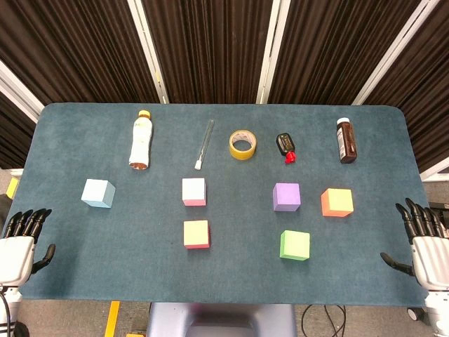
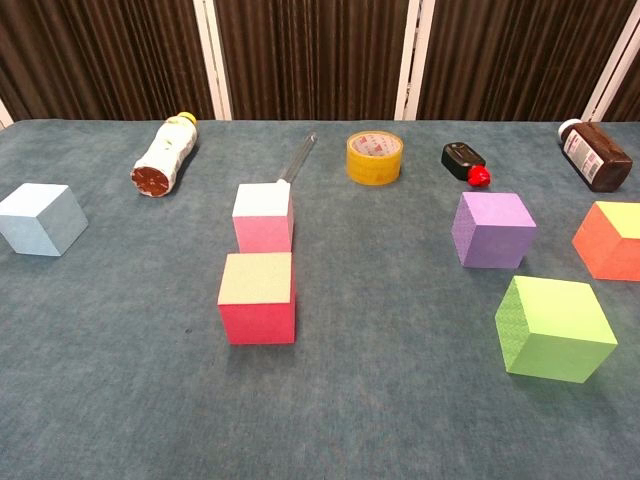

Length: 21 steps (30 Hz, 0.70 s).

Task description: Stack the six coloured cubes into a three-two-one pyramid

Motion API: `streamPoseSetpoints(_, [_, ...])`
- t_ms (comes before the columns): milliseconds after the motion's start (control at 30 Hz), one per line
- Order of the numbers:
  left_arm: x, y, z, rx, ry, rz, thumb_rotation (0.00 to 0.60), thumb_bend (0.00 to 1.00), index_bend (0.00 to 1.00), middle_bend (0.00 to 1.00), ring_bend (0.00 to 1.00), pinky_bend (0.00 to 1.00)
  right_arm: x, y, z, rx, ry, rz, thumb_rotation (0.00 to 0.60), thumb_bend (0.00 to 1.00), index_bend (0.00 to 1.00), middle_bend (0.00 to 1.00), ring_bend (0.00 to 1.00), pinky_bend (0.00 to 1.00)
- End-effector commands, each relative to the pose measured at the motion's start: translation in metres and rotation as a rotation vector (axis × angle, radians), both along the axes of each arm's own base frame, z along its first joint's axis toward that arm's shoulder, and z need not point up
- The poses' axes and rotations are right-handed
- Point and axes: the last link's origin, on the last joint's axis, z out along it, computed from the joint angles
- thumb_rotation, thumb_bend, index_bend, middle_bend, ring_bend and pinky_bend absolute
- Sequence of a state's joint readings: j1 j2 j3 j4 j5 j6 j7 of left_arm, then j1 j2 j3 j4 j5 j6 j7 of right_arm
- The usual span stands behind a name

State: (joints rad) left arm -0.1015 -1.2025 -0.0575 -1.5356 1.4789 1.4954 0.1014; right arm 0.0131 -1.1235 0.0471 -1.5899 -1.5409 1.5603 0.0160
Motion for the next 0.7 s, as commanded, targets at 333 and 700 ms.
streamPoseSetpoints(333, [0.003, 0.0, 0.0, 0.0, 0.004, -0.012, 0.6, 0.39, 0.11, 0.13, 0.09, 0.09, -0.002, 0.002, 0.003, -0.005, -0.008, 0.006, 0.6, 0.16, 0.0, 0.06, 0.0, 0.13])
streamPoseSetpoints(700, [0.018, 0.019, 0.003, -0.014, 0.004, -0.082, 0.6, 0.39, 0.11, 0.13, 0.09, 0.09, -0.001, 0.001, 0.009, -0.01, -0.022, 0.028, 0.6, 0.16, 0.0, 0.06, 0.0, 0.13])
